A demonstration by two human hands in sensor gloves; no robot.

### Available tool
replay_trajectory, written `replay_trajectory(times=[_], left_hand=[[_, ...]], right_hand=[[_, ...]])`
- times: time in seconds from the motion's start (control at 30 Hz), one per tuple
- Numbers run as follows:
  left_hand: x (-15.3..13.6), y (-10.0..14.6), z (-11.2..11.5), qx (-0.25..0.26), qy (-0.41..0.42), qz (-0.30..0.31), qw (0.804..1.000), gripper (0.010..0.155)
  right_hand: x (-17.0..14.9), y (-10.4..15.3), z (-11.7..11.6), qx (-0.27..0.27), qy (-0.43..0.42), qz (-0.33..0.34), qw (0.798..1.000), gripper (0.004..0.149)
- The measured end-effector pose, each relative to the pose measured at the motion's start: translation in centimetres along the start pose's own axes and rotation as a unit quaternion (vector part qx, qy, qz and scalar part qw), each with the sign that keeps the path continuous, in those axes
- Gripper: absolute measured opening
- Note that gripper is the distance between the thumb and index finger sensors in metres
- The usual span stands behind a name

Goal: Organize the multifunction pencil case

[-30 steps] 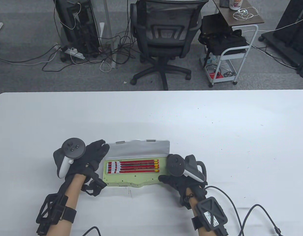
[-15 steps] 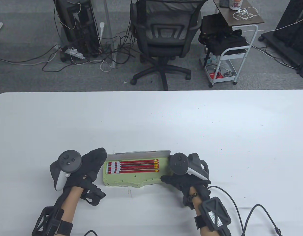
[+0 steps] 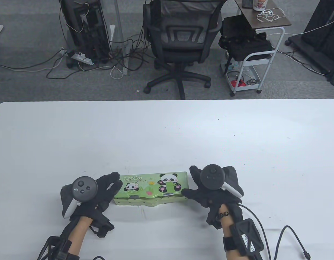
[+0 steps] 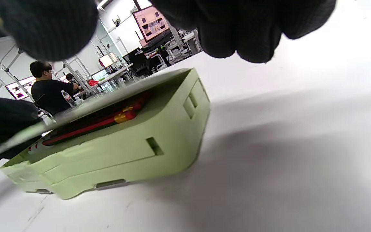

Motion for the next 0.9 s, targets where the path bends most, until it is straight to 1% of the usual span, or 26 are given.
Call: replay_trajectory(times=[0.1, 0.23, 0.33, 0.67, 0.8, 0.87, 0.9], left_hand=[[0.4, 0.2, 0.4, 0.004, -0.028, 0.003, 1.000, 0.062], [0.8, 0.3, 0.7, 0.008, -0.053, 0.006, 0.999, 0.063], [1.2, 0.2, 0.8, 0.013, -0.091, 0.018, 0.996, 0.062], [1.6, 0.2, 0.9, 0.011, -0.129, 0.037, 0.991, 0.062], [1.6, 0.2, 0.7, 0.017, -0.138, 0.048, 0.989, 0.062], [1.5, 0.1, 0.5, 0.020, -0.156, 0.047, 0.986, 0.063], [1.5, 0.1, 0.1, 0.027, -0.176, 0.048, 0.983, 0.064]], right_hand=[[0.5, -0.5, -1.2, -0.011, 0.030, 0.000, 1.000, 0.092], [1.4, -1.2, -3.3, 0.011, 0.112, -0.011, 0.994, 0.090], [1.9, -1.4, -4.0, 0.012, 0.153, -0.012, 0.988, 0.090], [2.0, -1.3, -4.1, 0.011, 0.152, -0.019, 0.988, 0.089], [2.0, -1.2, -3.9, 0.009, 0.155, -0.015, 0.988, 0.088], [2.1, -1.0, -3.2, -0.005, 0.156, -0.008, 0.988, 0.087], [2.2, -0.9, -2.5, -0.025, 0.149, -0.003, 0.988, 0.087]])
Point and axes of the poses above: the tracker on the back of each hand, its own x axis roughly to the thumb side, its own y axis roughly from the fingertips to the wrist, z = x × y, the point moved 5 cm from there along -y, roughly from the wrist to the fingertips, and after that the axes turned 13 degrees about -y, right-handed, at the moved point
